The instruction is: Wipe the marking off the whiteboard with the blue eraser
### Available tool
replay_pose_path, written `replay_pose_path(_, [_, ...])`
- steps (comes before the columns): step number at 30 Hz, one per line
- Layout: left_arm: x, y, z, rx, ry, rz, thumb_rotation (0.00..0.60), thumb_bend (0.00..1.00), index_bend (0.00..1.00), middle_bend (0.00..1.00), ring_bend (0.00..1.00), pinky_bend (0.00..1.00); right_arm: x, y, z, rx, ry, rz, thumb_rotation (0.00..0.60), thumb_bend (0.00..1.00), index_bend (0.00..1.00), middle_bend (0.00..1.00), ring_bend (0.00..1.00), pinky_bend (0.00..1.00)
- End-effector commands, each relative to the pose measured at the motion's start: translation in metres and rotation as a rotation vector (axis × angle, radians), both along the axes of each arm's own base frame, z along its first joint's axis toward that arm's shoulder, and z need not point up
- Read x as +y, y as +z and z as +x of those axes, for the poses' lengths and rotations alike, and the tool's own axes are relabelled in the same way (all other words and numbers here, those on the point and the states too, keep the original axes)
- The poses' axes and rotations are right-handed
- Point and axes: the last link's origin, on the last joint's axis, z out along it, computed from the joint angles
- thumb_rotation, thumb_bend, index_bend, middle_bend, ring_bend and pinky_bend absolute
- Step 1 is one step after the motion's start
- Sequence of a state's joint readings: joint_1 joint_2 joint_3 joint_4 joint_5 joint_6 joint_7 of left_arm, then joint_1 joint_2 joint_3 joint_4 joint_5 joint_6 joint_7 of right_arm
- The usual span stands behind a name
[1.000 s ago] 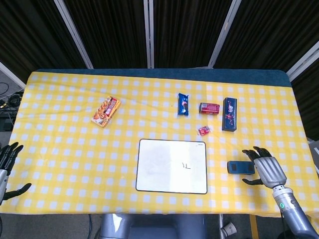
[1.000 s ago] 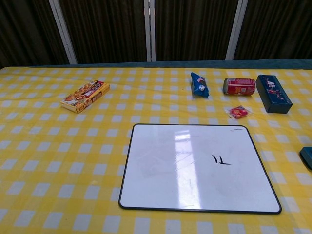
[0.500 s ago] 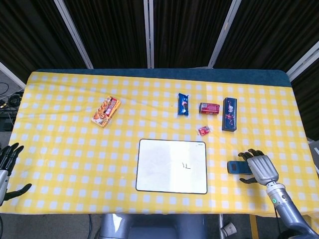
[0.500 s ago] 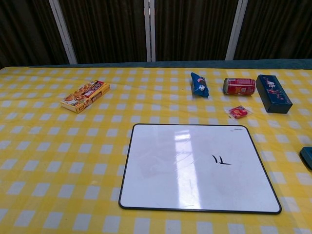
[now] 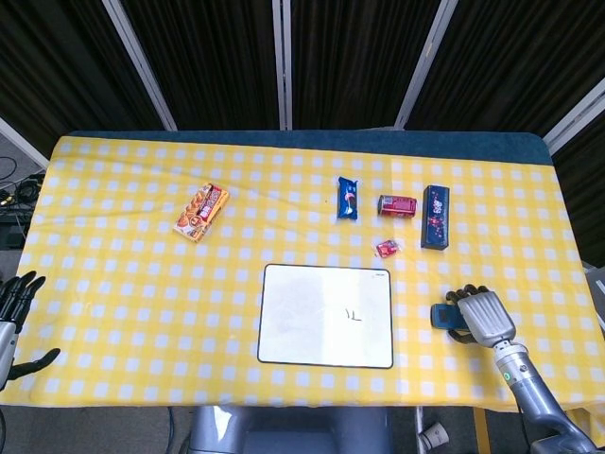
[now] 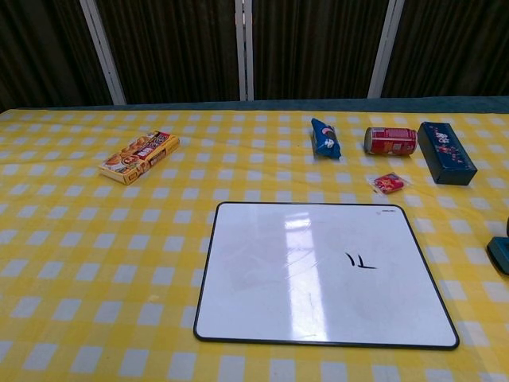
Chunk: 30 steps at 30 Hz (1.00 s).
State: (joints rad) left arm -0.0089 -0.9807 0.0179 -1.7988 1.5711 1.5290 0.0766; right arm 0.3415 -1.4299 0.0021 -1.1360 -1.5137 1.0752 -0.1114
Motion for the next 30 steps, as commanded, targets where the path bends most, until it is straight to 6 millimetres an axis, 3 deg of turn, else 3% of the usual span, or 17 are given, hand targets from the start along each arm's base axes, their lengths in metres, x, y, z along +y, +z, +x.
replay_pose_path(1, [0.0, 0.0, 0.0, 0.002, 0.001, -0.001, 0.6, 0.0, 0.0, 0.0, 0.0, 0.0, -0.001, 0.0, 0.005, -0.04, 0.001, -0.006, 0.6, 0.2, 0.44, 0.48, 0.37, 0.4])
replay_pose_path(9, [0.002, -0.003, 0.0, 0.006, 0.003, -0.009, 0.6, 0.0, 0.0, 0.0, 0.0, 0.0, -0.01, 0.002, 0.044, -0.136, 0.103, 0.01, 0.6, 0.28, 0.46, 0.51, 0.4, 0.41])
replay_pose_path(12, [0.004, -0.005, -0.001, 0.009, 0.009, -0.016, 0.6, 0.0, 0.0, 0.0, 0.0, 0.0, -0.019, -0.008, 0.078, -0.119, 0.21, 0.059, 0.6, 0.29, 0.46, 0.51, 0.4, 0.41])
replay_pose_path(16, [0.008, -0.006, -0.003, 0.012, 0.019, -0.017, 0.6, 0.0, 0.0, 0.0, 0.0, 0.0, -0.031, -0.023, 0.103, -0.06, 0.273, 0.096, 0.6, 0.3, 0.46, 0.51, 0.4, 0.41])
replay_pose_path(24, [0.014, -0.007, -0.009, 0.015, 0.048, -0.022, 0.6, 0.0, 0.0, 0.0, 0.0, 0.0, -0.056, -0.047, 0.129, -0.013, 0.291, 0.117, 0.6, 0.44, 0.47, 0.5, 0.4, 0.41])
replay_pose_path(30, [0.016, -0.006, -0.011, 0.011, 0.058, -0.02, 0.6, 0.0, 0.0, 0.0, 0.0, 0.0, -0.059, -0.062, 0.14, 0.006, 0.298, 0.142, 0.6, 0.49, 0.48, 0.5, 0.4, 0.42])
